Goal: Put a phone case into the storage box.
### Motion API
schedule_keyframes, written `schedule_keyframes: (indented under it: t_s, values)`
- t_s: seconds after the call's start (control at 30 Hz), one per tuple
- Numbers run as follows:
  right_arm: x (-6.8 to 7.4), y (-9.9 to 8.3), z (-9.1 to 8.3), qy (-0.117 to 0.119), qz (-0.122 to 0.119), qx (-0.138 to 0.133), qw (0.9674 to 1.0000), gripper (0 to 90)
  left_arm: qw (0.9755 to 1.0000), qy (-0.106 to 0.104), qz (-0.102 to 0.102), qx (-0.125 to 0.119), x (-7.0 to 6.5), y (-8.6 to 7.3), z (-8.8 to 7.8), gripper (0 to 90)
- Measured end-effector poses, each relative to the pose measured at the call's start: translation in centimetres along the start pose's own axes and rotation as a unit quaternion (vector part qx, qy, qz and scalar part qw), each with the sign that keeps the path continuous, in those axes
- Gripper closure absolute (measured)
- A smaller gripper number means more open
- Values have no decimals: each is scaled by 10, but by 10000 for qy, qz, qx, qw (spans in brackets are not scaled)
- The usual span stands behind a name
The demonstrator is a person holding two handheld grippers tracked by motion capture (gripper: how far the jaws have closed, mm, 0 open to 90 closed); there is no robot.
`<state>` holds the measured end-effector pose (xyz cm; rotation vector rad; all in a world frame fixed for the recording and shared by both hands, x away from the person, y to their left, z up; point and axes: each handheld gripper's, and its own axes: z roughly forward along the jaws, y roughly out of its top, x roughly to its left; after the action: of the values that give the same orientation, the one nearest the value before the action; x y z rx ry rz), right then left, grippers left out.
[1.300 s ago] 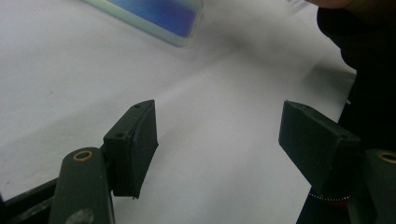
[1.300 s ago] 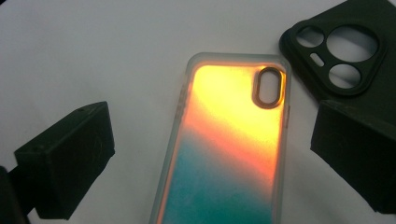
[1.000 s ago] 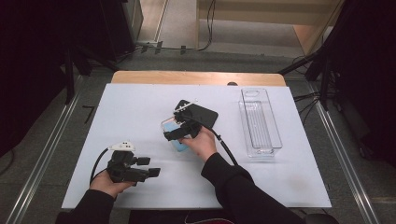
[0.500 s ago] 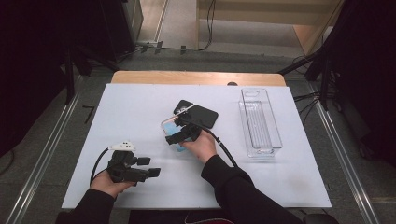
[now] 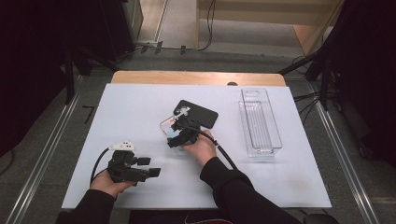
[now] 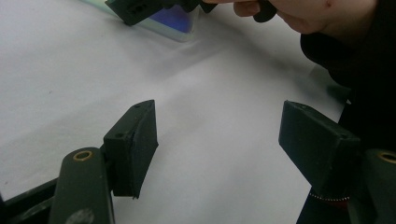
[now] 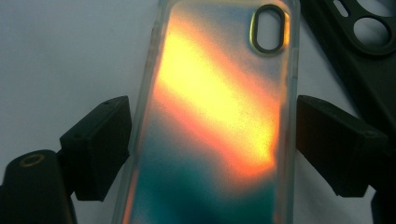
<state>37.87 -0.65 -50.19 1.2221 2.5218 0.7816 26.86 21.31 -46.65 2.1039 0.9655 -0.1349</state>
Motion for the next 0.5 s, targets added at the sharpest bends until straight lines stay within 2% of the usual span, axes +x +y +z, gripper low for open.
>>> schedule_keyframes:
  t_s: [0.5]
  values:
    - [-3,-4,-2,86,-19,-119,9999,148,10000,24,-36,18,1,0,-1,281]
